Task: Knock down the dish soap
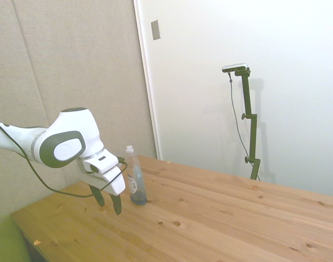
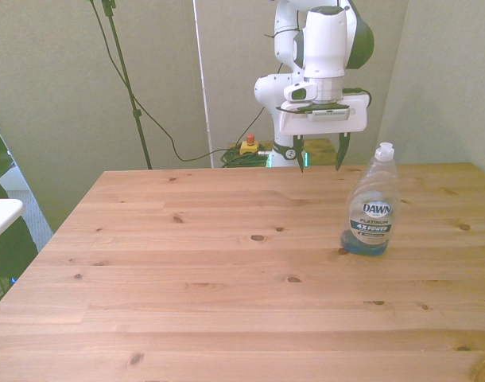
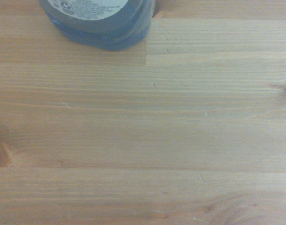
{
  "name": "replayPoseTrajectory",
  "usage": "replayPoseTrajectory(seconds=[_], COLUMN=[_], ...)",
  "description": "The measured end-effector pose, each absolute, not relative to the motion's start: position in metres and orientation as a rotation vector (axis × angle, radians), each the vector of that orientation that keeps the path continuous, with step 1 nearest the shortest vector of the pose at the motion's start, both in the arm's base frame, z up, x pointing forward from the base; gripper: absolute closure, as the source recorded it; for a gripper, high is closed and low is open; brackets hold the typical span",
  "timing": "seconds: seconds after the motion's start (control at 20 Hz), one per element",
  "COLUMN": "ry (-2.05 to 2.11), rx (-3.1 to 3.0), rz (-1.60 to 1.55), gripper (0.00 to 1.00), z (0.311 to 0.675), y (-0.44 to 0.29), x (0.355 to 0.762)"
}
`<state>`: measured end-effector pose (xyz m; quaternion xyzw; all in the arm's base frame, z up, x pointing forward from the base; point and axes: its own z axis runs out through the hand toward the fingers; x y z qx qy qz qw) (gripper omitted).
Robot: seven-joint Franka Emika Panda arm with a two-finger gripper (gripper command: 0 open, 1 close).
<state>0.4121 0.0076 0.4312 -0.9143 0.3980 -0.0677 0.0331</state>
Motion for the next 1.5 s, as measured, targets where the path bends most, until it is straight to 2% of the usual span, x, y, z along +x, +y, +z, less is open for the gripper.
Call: replayPoseTrajectory(seconds=[0.2,0.25,0.85,1.5], ry=[1.239,1.259,1.446,1.567], rx=[-2.808,-2.796,-2.662,-2.606], rz=[-0.219,-0.235,-0.364,-0.471], gripper=[0.0,1.0,1.0,1.0], z=[0.431,0.432,0.444,0.449], y=[0.015,0.022,0.108,0.117], x=[0.414,0.416,0.466,0.534])
